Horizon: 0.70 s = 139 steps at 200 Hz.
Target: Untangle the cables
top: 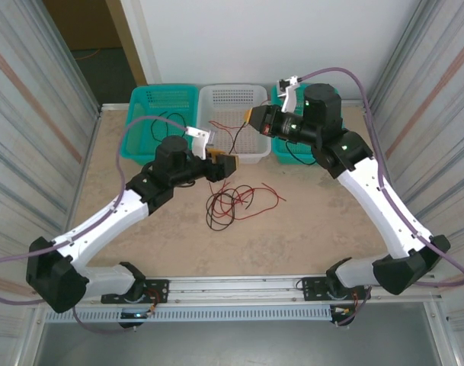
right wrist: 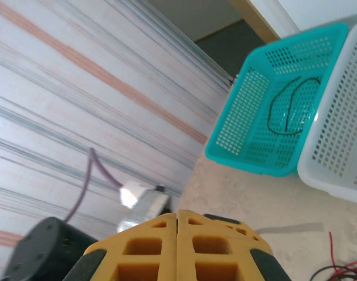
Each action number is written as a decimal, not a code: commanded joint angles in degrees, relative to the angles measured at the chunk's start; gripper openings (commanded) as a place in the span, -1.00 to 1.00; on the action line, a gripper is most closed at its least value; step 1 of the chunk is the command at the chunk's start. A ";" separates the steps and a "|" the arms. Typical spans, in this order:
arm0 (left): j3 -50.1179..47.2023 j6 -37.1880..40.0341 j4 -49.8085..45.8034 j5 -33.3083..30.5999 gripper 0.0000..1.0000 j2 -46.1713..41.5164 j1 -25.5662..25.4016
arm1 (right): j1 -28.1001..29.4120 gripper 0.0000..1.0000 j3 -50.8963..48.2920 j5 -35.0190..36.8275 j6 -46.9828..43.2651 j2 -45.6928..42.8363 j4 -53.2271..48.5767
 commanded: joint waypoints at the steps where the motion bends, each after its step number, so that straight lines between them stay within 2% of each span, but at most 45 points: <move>1: 0.72 0.17 3.27 0.78 0.06 1.82 -0.69 | -1.16 -1.00 1.44 -2.56 3.14 -2.02 3.24; 32: 2.20 -0.07 3.10 1.27 -0.29 2.78 -1.18 | -2.93 -1.00 -0.11 -2.57 4.01 -3.23 3.59; 67: 2.81 -1.08 2.95 1.75 -0.85 2.83 -1.55 | -4.91 -1.00 -2.56 -3.28 5.15 -4.55 4.58; 86: 3.30 -1.81 2.63 1.84 -1.00 2.78 -1.71 | -5.41 -1.00 -3.70 -3.05 5.21 -5.11 4.58; 105: 3.64 -3.08 3.09 2.20 -1.00 2.70 -1.72 | -5.96 -1.00 -4.80 -2.49 5.36 -5.50 4.23; 116: 4.26 -3.73 3.07 2.63 -1.00 2.70 -1.71 | -6.17 -0.67 -5.18 -1.26 4.49 -5.72 2.62; 128: 4.91 -4.40 2.85 2.41 -1.00 2.78 -1.76 | -6.15 -0.13 -5.40 0.04 2.99 -5.54 -0.09; 139: 5.44 -5.76 2.88 1.63 -1.00 2.61 -1.62 | -6.07 0.12 -5.75 0.05 1.68 -5.02 -2.21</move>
